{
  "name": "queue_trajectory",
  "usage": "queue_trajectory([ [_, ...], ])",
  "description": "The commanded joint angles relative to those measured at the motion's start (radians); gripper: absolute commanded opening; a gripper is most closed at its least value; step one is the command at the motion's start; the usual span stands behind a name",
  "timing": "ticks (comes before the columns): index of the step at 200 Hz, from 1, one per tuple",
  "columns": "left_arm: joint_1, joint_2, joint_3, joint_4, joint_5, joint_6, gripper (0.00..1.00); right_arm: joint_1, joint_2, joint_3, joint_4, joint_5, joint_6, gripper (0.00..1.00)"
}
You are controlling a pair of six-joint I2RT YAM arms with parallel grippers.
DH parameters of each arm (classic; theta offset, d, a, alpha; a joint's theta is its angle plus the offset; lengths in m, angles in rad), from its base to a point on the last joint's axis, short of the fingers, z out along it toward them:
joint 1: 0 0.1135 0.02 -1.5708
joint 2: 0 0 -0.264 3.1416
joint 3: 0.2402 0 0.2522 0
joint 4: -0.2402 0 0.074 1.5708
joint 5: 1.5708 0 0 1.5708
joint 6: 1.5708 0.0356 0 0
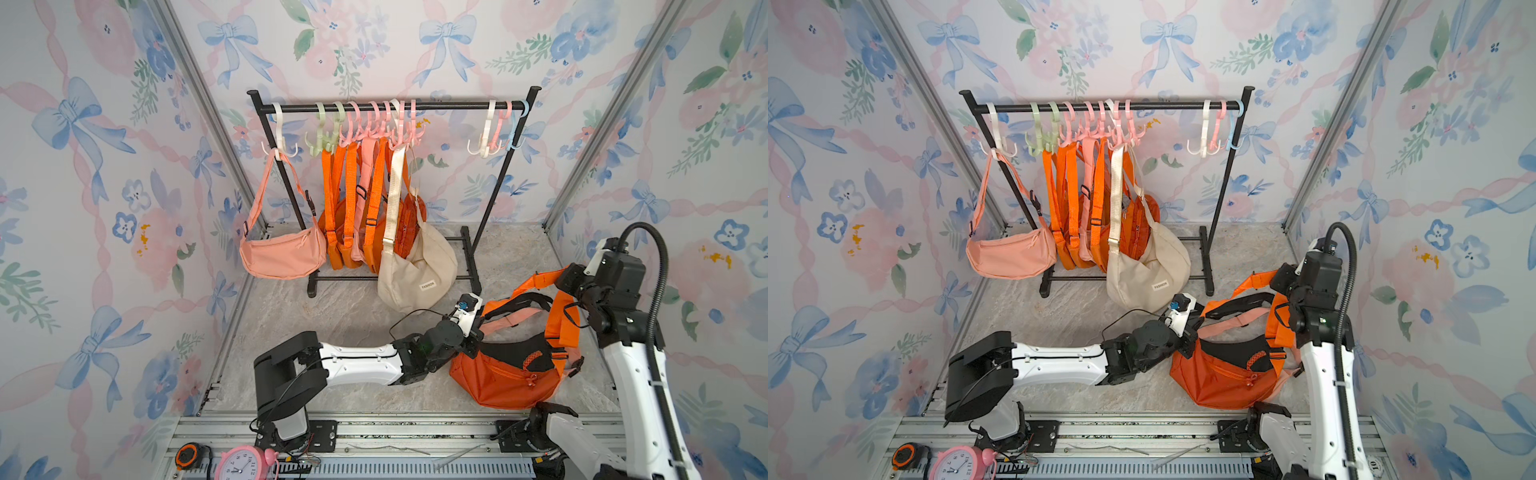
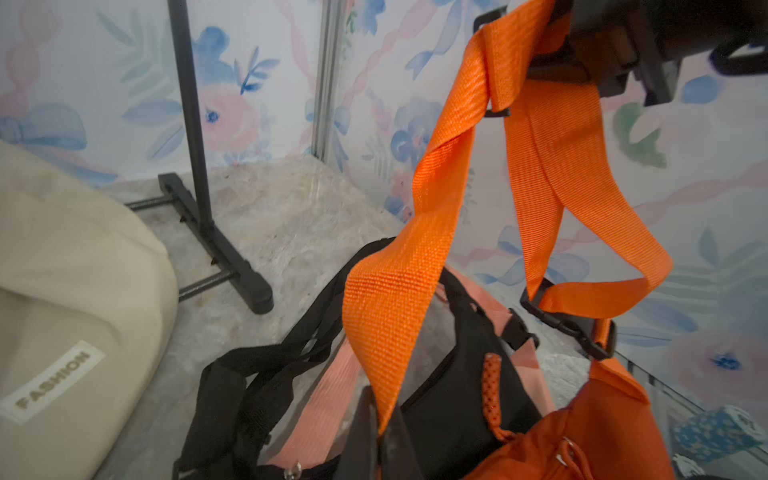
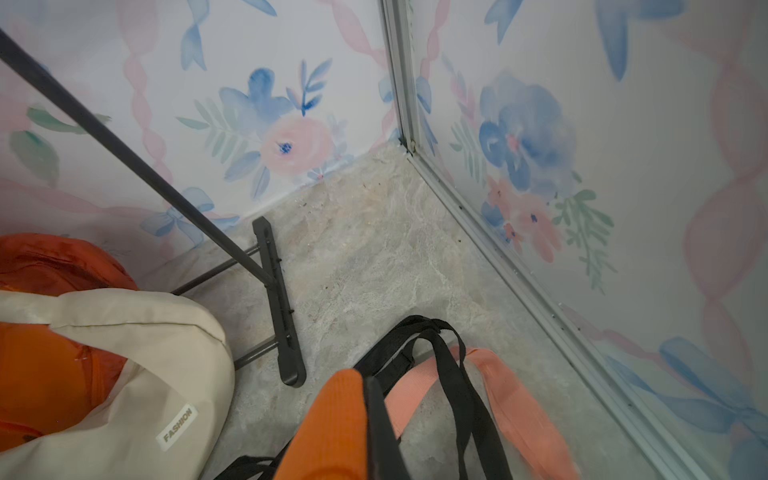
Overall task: Take the bag off the hook
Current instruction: Place the bag inside the bag.
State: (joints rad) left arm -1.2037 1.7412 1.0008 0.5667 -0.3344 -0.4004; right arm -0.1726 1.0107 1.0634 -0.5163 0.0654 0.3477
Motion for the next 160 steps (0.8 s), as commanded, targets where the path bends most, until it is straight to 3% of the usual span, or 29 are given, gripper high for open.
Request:
queue_trajectory([
  [1, 0.042, 0.056, 0.034, -0.019, 0.0, -0.068, 0.0, -0.01, 0.08, -0.029, 0.219, -0.061, 0.059, 0.08],
  [8, 0.044, 0.075, 0.038, -0.018, -0.02, -0.047, 0.0, -0.01, 0.119, -0.026, 0.222, -0.075, 0.053, 0.14],
  [24, 0.054, 0.099, 0.05, -0.022, -0.044, -0.006, 0.15, -0.014, 0.185, -0.048, 0.251, -0.085, 0.04, 0.32],
  [37, 0.072, 0.1, 0.054, -0.022, -0.04, 0.002, 0.37, -0.02, 0.217, -0.066, 0.279, -0.082, 0.039, 0.57],
  [53, 0.084, 0.069, 0.045, -0.019, -0.091, 0.002, 0.79, -0.033, 0.243, -0.052, 0.278, -0.078, 0.029, 0.78],
  [72, 0.083, 0.008, 0.033, -0.02, -0.159, 0.042, 0.96, -0.035, 0.246, 0.005, 0.235, -0.078, -0.006, 0.95],
  [87, 0.085, -0.049, 0.029, -0.019, -0.205, 0.093, 0.98, -0.037, 0.234, 0.071, 0.162, -0.062, -0.036, 1.0],
  [131, 0.12, -0.152, 0.071, -0.136, -0.189, 0.122, 0.98, -0.028, 0.17, 0.184, 0.04, -0.075, -0.075, 0.97],
  [160, 0.124, -0.161, 0.071, -0.141, -0.184, 0.124, 0.98, 0.035, 0.221, 0.107, 0.06, -0.083, -0.079, 0.97],
])
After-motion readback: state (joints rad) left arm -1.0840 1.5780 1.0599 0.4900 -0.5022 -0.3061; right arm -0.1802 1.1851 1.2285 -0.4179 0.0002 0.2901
